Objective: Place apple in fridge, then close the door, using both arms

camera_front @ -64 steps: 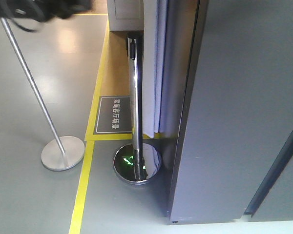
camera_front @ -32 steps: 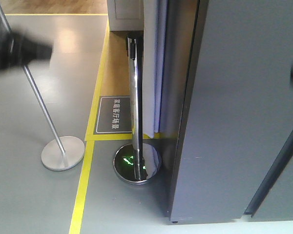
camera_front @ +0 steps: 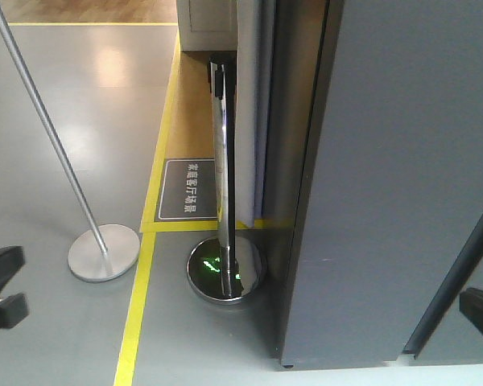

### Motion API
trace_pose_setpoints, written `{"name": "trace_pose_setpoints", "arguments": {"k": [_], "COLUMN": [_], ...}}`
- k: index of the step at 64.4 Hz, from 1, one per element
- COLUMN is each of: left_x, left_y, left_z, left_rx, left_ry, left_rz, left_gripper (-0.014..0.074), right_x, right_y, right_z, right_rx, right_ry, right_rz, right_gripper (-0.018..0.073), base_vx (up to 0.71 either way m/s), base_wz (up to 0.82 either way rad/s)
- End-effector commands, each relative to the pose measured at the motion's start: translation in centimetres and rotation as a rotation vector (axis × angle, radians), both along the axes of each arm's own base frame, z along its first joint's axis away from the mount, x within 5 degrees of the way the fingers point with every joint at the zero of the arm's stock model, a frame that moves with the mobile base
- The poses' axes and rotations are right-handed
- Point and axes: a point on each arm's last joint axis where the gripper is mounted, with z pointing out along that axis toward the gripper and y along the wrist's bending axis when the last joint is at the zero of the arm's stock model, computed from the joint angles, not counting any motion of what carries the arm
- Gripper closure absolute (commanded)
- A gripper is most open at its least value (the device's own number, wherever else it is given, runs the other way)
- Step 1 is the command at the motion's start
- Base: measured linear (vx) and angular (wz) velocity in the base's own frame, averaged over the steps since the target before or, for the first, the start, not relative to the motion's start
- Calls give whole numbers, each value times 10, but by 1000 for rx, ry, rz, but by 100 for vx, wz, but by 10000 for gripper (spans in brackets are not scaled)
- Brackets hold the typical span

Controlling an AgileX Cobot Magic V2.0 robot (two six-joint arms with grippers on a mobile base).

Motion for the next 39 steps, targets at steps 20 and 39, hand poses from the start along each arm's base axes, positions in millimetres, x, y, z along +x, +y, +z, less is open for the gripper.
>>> {"name": "trace_pose_setpoints", "arguments": {"k": [20, 39], "left_x": [-1, -2], "left_y": [6, 6], "left_z": [20, 20], "left_rx": [-43, -41], "left_ry": [-151, -146], "left_rz": [78, 73], "left_gripper": [604, 604], "right_x": [1, 1], "right_y": [0, 0], "right_z": [11, 11], "right_rx": [28, 28], "right_ry": [-49, -49], "right_rz": [-9, -9], "right_gripper": [565, 565], "base_vx": [0, 0], "base_wz": [0, 0]}}
